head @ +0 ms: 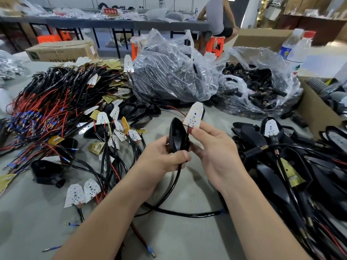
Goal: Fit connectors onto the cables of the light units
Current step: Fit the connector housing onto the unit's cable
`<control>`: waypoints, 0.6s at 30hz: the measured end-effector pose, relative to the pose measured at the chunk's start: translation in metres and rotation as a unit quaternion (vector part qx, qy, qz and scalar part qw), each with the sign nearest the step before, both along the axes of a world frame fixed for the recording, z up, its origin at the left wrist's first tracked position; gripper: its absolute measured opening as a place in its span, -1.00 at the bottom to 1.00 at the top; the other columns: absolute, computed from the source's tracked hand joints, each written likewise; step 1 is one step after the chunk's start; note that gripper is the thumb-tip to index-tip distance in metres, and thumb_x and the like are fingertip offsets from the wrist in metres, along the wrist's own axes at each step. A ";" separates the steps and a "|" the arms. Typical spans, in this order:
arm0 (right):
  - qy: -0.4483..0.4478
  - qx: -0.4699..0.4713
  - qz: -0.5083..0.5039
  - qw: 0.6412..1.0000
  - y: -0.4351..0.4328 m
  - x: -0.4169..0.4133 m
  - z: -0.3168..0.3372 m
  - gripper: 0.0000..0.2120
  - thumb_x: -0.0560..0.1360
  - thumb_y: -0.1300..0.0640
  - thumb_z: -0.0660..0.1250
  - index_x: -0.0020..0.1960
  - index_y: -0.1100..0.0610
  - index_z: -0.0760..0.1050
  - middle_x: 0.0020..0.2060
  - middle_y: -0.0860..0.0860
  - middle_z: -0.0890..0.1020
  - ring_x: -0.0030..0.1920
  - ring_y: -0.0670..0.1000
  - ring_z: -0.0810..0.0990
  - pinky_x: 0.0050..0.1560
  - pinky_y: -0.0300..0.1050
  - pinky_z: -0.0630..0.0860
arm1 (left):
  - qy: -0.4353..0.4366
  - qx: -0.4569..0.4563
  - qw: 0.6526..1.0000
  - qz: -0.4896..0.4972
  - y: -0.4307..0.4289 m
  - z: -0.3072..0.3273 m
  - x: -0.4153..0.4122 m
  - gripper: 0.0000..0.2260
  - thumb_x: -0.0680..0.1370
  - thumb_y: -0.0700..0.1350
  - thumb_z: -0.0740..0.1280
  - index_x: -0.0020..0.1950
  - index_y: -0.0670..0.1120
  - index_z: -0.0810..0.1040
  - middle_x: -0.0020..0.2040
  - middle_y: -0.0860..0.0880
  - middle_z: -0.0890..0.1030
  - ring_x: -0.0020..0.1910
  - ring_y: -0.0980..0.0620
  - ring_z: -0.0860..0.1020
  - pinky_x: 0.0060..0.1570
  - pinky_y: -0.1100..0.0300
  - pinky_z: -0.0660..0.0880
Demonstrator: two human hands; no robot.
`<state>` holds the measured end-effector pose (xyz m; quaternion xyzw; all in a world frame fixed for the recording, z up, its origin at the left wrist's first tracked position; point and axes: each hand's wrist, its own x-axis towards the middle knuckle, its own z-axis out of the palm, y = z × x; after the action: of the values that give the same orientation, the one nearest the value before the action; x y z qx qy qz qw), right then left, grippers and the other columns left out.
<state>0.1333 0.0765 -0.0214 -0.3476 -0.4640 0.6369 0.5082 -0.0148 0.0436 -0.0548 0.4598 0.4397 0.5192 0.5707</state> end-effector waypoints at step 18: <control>-0.238 0.123 -0.019 0.963 0.000 0.000 0.005 -0.69 0.42 0.29 0.48 -0.43 -0.02 0.65 0.05 -0.26 0.70 0.04 -0.20 0.67 0.13 -0.13 0.52 | -0.032 0.079 0.996 -0.037 -0.001 0.013 -0.006 -0.55 0.54 -0.23 0.36 0.45 -0.12 0.50 0.36 -0.24 0.57 0.27 -0.08 0.57 0.18 0.11 0.53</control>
<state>0.1333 0.0765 -0.0161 -0.4325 -0.6397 0.4642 0.4340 -0.0203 0.0422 -0.0413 0.5027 0.3617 0.5453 0.5649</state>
